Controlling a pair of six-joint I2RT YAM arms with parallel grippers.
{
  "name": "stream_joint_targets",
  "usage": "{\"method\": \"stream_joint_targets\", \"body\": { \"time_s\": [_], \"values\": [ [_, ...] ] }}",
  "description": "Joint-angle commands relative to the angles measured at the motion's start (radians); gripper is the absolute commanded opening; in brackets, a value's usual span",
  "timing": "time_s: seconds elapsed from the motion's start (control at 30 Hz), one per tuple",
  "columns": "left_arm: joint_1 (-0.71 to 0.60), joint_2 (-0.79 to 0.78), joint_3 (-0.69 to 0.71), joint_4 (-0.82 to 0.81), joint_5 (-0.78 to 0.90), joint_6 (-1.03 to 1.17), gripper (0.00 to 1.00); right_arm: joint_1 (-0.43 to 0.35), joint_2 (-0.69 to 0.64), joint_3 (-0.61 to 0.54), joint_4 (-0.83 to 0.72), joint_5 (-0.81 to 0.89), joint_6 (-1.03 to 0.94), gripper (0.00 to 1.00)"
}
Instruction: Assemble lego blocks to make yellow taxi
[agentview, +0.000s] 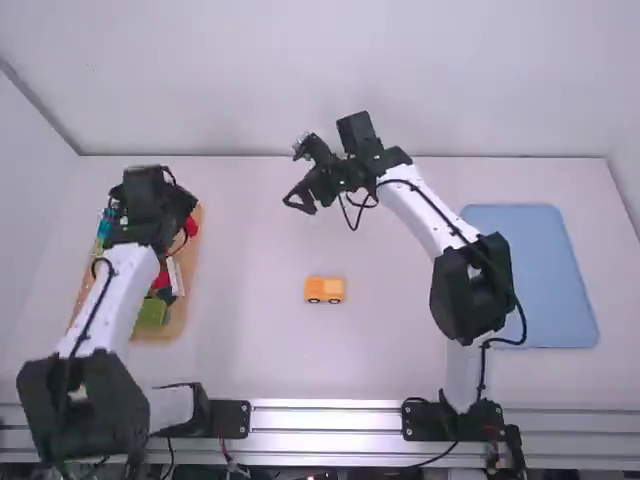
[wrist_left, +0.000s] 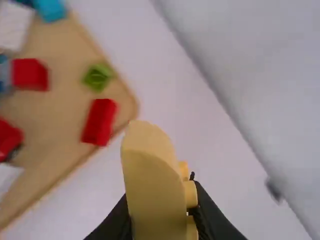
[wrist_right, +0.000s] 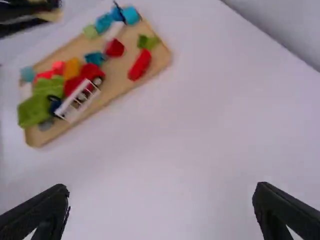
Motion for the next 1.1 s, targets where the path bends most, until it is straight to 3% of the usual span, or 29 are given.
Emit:
{"method": "stream_joint_targets", "body": {
  "time_s": [0.0,0.17,0.23,0.3,0.4,0.47,0.53,0.57,0.63,0.73,1.07],
  "values": [
    [-0.06,-0.094,-0.106,0.069,0.069,0.112,0.13,0.002,-0.112,0.026,-0.048,0.176,-0.002,0.98],
    [-0.146,-0.159,-0.209,0.2,0.156,0.182,0.13,0.002,-0.233,-0.069,-0.076,0.31,-0.005,0.98],
    [-0.17,-0.146,-0.218,0.224,0.206,0.224,0.11,-0.005,-0.318,-0.208,0.012,0.352,0.05,0.98],
    [-0.187,-0.13,-0.218,0.241,0.242,0.256,0.1,-0.018,-0.383,-0.354,0.15,0.345,0.111,0.98],
    [-0.225,-0.093,-0.218,0.3,0.3,0.334,0.09,-0.042,-0.485,-0.64,0.476,0.261,0.192,0.98],
    [-0.246,-0.081,-0.218,0.328,0.32,0.375,0.08,-0.055,-0.513,-0.749,0.639,0.211,0.259,0.98],
    [-0.296,-0.064,-0.218,0.375,0.335,0.443,0.09,-0.088,-0.536,-0.897,0.906,0.074,0.315,0.98],
    [-0.304,-0.061,-0.218,0.38,0.333,0.452,0.09,-0.093,-0.537,-0.914,0.937,0.048,0.318,0.98],
    [-0.377,-0.033,-0.218,0.438,0.327,0.533,0.1,-0.136,-0.537,-0.998,1.12,-0.198,0.322,0.98],
    [-0.443,0.001,-0.218,0.49,0.27,0.567,0.14,-0.169,-0.537,-1.019,1.168,-0.31,0.378,0.98],
    [-0.601,0.12,-0.218,0.608,0.192,0.707,0.12,-0.177,-0.537,-1.023,1.155,-0.227,0.431,1.0]
  ]
}}
